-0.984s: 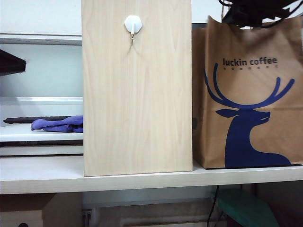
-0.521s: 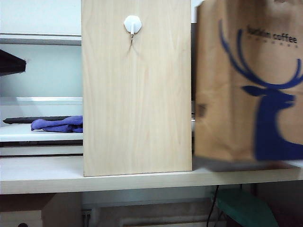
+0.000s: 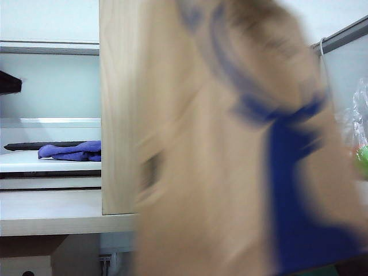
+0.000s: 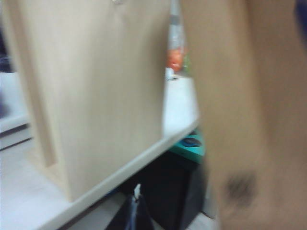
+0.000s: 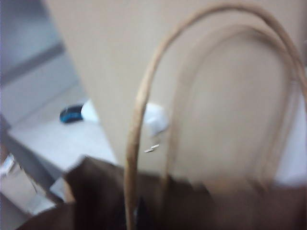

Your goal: Pick up the paper bag and hang it on the hook.

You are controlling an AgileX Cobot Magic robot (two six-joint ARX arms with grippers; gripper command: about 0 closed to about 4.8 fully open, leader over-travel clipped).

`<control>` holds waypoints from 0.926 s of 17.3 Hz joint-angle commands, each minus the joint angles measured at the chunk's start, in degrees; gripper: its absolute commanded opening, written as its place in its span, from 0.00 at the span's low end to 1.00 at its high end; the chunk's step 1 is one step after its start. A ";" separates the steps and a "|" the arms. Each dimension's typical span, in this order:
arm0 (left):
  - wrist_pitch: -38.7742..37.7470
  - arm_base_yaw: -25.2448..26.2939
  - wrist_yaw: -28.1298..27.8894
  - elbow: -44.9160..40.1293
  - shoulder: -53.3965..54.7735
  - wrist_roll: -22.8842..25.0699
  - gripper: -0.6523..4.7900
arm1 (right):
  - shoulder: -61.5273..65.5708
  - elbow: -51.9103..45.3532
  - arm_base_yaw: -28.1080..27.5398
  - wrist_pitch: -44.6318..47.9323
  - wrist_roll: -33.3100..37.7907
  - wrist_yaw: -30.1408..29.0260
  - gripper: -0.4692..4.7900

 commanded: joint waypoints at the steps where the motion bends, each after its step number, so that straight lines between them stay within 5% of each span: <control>1: 0.74 0.96 0.24 0.07 0.00 0.13 0.11 | 6.78 0.20 5.92 6.91 0.11 4.98 0.09; 16: 0.72 2.89 0.26 0.09 0.00 0.13 0.11 | 19.19 0.24 9.38 11.19 2.97 3.23 0.09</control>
